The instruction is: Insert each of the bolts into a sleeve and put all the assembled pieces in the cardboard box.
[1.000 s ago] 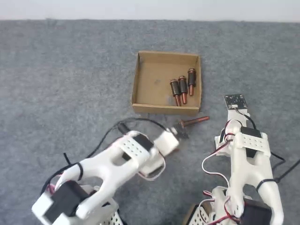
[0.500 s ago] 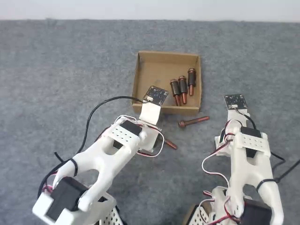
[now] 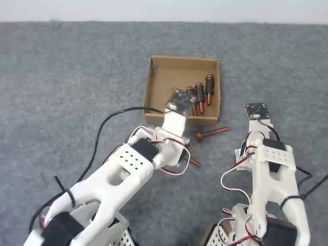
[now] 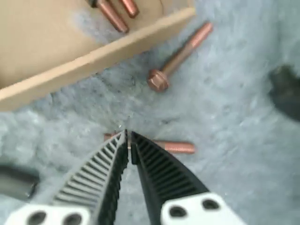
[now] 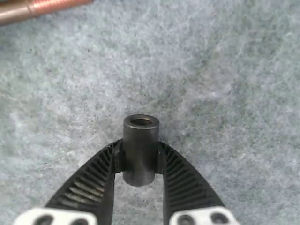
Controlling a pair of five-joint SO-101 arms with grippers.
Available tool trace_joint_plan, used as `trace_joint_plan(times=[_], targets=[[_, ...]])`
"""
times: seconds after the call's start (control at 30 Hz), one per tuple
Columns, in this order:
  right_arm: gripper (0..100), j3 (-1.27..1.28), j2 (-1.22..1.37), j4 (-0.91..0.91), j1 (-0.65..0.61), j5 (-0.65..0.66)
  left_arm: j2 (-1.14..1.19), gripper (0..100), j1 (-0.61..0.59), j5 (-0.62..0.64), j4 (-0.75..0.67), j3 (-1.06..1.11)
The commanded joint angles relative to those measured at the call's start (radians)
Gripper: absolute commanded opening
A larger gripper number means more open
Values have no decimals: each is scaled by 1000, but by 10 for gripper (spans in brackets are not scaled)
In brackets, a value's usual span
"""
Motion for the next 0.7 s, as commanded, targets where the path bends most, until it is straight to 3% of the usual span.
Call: trace_joint_plan(times=[0.0, 0.17, 0.67], targets=[[7, -3, -44, -12, 12, 14, -46, 58, 15, 226, 8, -27], [7, -3, -44, -13, 12, 15, 55, 194, 44, 313, -92, 59], [7, -3, -44, -15, 10, 15, 345, 160, -37, 351, -12, -139]])
